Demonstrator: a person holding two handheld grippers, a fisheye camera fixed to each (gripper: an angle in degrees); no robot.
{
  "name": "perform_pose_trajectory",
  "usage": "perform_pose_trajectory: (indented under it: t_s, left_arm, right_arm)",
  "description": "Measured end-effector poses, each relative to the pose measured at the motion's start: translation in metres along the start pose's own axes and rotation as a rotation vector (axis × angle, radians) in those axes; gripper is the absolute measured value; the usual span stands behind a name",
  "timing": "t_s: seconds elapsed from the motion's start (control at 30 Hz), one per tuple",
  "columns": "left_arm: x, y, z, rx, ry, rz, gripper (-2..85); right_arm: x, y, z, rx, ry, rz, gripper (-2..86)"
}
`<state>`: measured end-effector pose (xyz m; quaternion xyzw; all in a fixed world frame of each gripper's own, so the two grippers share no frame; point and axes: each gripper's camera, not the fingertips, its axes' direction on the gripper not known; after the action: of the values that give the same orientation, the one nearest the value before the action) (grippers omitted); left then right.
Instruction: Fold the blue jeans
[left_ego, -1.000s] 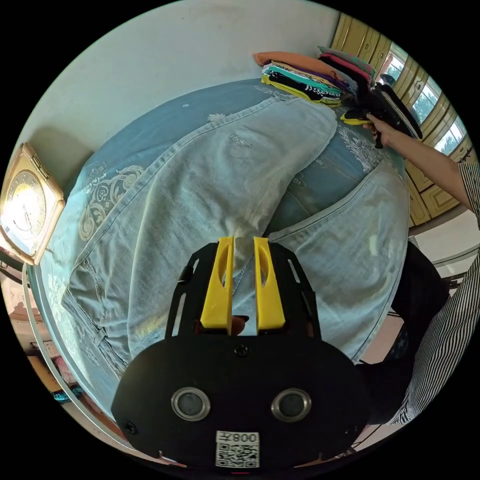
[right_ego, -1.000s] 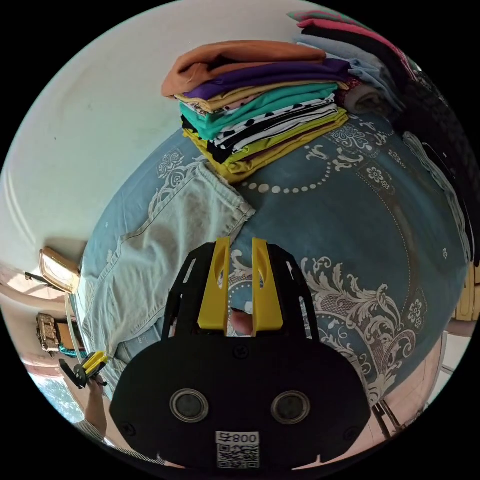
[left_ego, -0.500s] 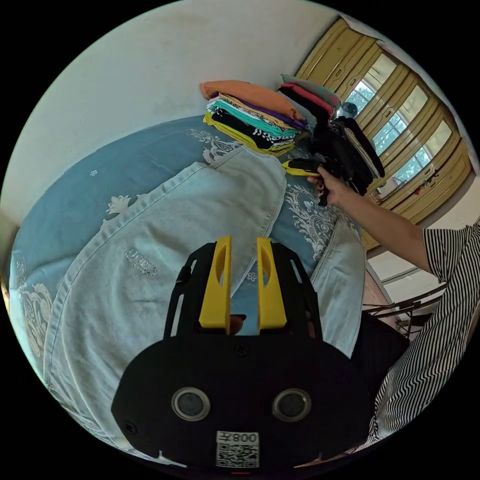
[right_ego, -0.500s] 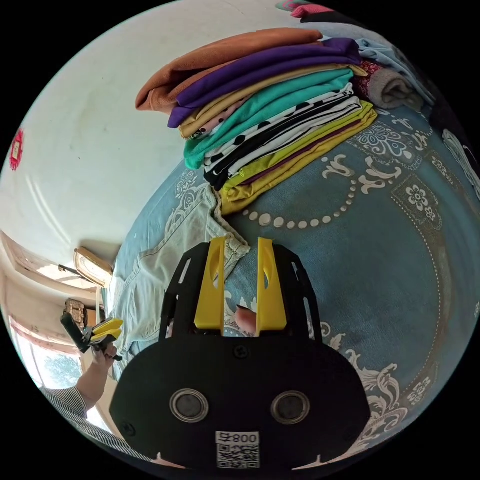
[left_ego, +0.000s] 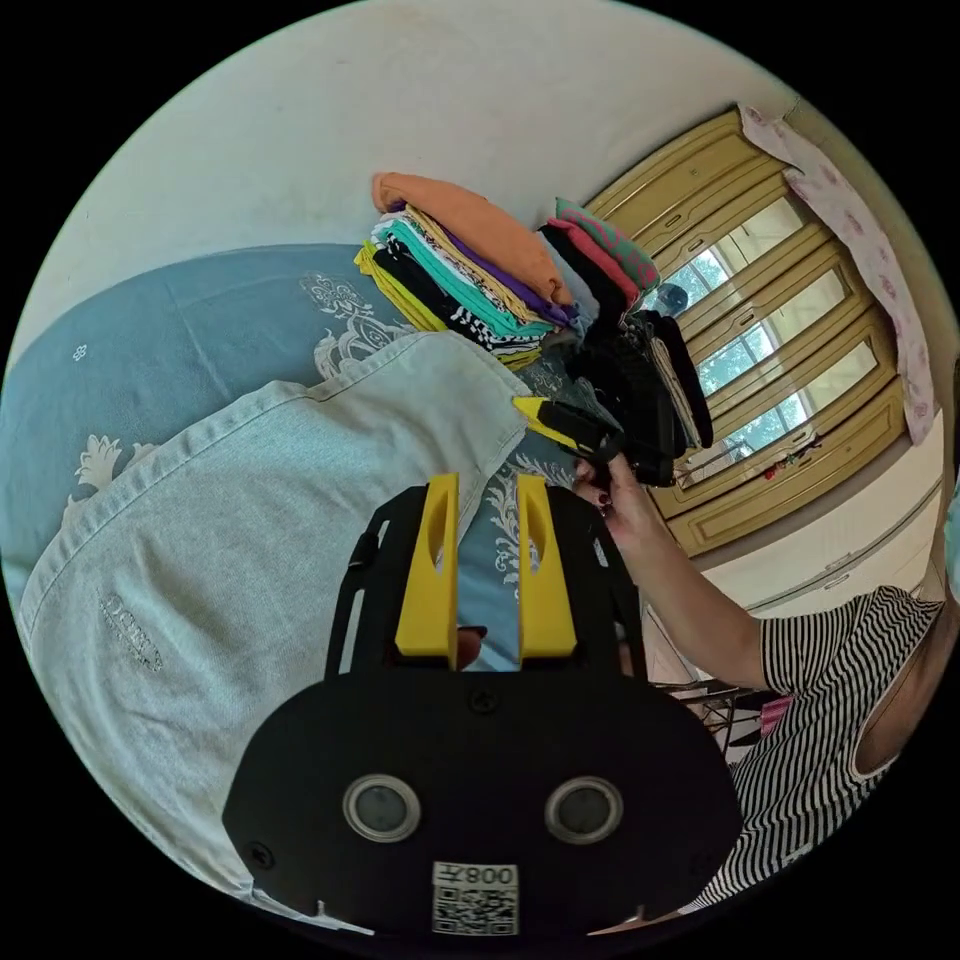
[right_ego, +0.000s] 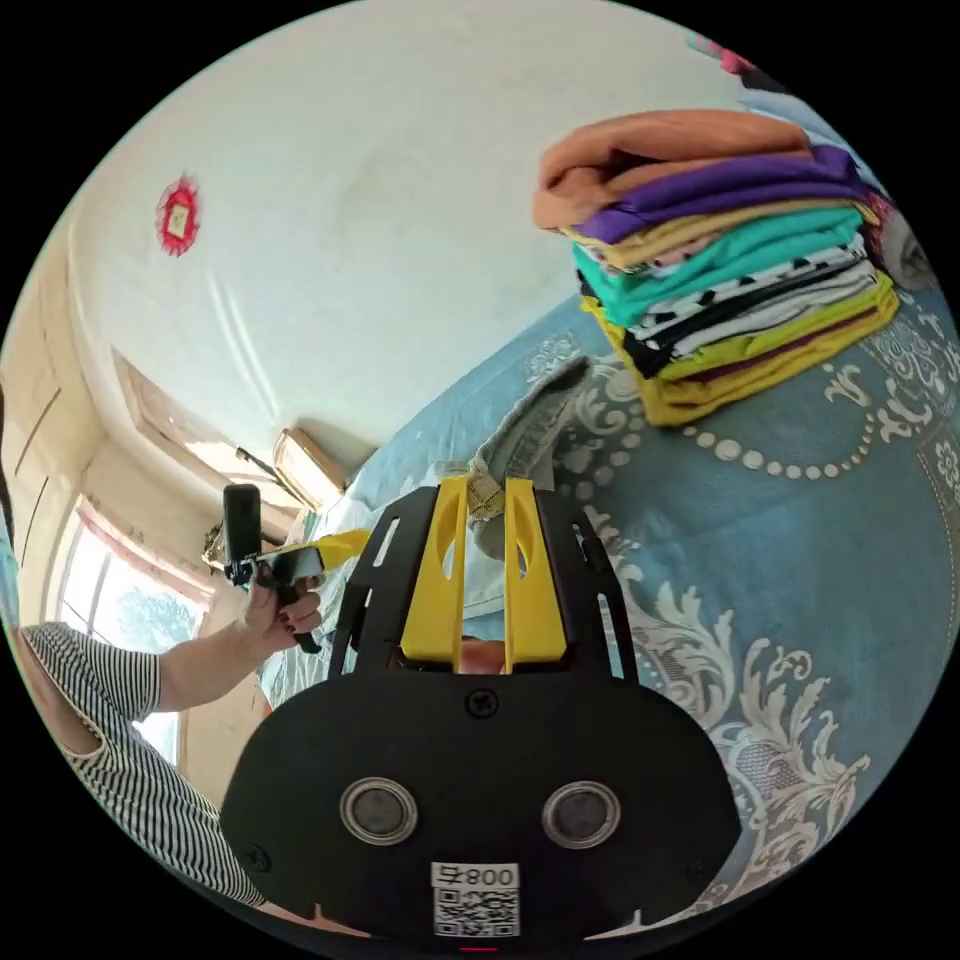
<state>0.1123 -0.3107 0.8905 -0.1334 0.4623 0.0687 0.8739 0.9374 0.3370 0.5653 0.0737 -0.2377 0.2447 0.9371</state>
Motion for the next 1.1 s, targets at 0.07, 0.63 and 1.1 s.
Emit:
perform_pose_trajectory:
  t_s: [0.07,0.63,1.1]
  left_arm:
    - [-0.002,-0.028,0.012,0.028,0.051,-0.063,11.8]
    - [0.047,-0.114,0.071,0.085,-0.124,-0.084,2.3]
    - [0.063,-0.091,0.179,-0.445,-0.708,-0.047,5.2]
  right_arm:
    - [-0.051,0.009,0.011,-0.052,-0.011,-0.121,6.9]
    - [-0.184,0.032,-0.030,-0.115,0.141,-0.378,6.8]
    - [-0.237,0.070,0.024,-0.337,0.240,-0.506,6.8]
